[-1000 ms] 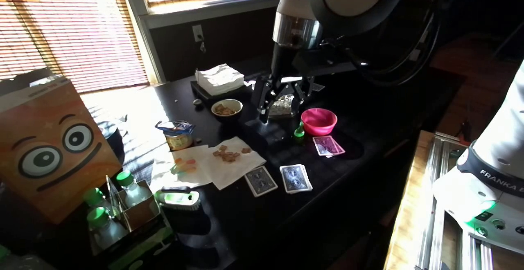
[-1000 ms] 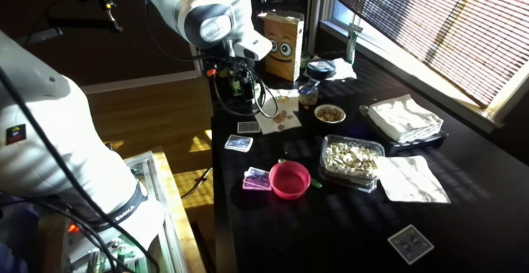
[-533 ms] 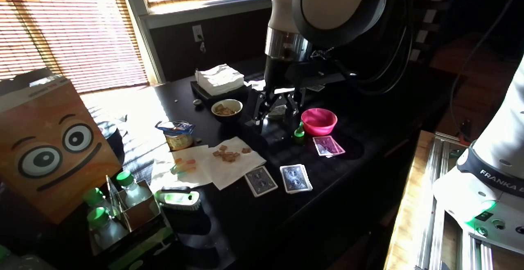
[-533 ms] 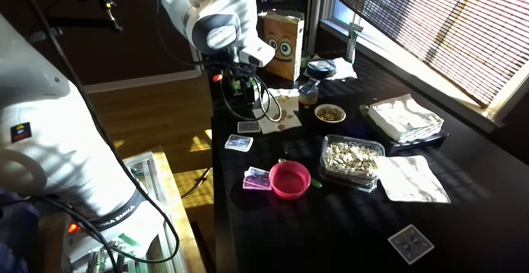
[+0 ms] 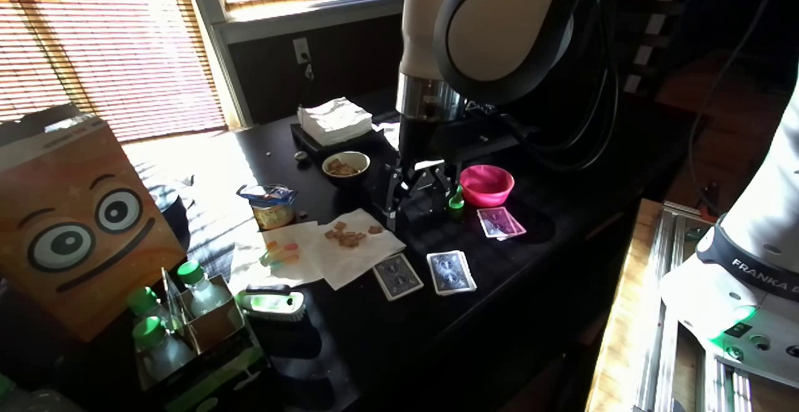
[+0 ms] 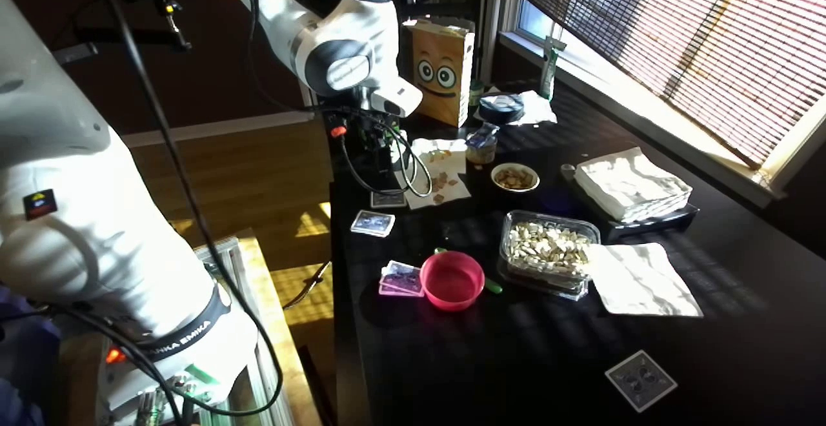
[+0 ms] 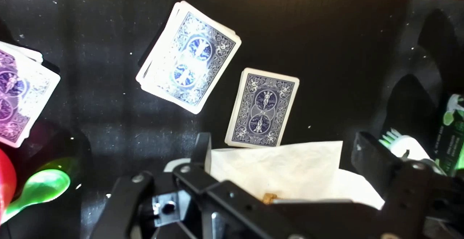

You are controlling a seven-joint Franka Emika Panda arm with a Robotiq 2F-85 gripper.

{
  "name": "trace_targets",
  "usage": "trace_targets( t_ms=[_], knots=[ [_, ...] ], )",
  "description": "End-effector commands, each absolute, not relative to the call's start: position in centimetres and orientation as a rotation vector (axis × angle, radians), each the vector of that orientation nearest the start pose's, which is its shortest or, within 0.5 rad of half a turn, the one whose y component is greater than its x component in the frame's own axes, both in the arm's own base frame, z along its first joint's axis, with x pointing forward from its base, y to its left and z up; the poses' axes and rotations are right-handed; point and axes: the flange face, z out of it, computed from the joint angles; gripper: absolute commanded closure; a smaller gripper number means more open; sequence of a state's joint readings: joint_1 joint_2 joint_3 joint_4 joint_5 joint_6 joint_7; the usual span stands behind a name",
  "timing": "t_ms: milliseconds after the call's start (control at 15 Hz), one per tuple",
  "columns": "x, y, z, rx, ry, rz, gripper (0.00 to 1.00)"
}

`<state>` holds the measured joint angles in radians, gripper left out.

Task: Use the spoon to put some of the bowl's contents on the serviette

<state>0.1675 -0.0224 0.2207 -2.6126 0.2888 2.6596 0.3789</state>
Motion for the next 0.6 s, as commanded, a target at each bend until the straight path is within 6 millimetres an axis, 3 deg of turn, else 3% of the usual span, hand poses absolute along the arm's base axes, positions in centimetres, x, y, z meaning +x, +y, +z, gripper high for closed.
trace_targets(
  t_ms=[0, 133, 267, 533],
  knots=[
    [42.8, 17.9, 24.2, -2.975, 0.319, -0.046, 0.00],
    [43.8, 18.5, 23.3, -2.966, 0.302, -0.074, 0.00],
    [44.7, 18.8, 22.3, -2.967, 0.290, -0.102, 0.28],
    [46.5, 18.7, 20.3, -2.994, 0.260, -0.121, 0.56]
  ],
)
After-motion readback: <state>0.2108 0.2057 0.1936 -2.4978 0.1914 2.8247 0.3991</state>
